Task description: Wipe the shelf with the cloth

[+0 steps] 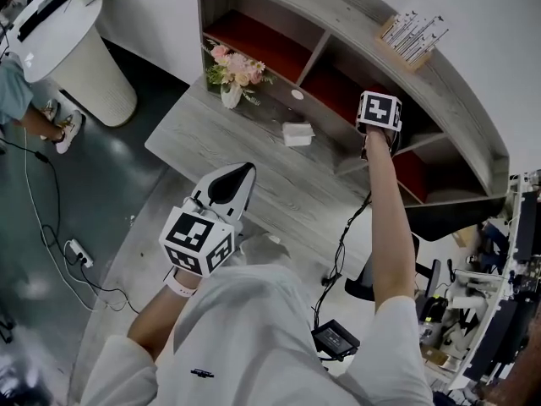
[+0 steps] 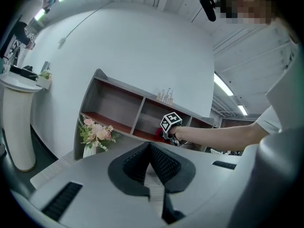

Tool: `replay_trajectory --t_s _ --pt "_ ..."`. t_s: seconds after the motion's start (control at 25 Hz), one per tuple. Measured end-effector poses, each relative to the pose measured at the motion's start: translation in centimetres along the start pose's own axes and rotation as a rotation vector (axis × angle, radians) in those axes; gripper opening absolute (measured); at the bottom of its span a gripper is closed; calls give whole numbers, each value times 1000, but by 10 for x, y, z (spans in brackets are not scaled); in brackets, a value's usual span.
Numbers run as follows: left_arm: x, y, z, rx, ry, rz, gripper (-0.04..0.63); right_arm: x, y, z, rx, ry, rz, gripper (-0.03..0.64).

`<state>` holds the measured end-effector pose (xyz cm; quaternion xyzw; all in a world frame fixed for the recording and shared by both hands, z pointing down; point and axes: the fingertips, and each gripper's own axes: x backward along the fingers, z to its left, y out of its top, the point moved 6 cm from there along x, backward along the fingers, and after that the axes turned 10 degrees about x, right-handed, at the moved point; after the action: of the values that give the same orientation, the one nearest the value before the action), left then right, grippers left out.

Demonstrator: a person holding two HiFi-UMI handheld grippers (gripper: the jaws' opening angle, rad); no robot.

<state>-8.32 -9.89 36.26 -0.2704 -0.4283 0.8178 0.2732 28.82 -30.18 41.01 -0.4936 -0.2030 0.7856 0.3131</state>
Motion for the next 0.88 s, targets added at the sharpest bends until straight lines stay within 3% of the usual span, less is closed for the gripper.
replay_trajectory --t_s 0.48,0.88 --pt "4 -6 2 17 -21 15 6 39 -34 6 -56 35 -34 120" --pt "-1 -6 1 7 -18 20 6 48 0 77 131 146 -152 118"
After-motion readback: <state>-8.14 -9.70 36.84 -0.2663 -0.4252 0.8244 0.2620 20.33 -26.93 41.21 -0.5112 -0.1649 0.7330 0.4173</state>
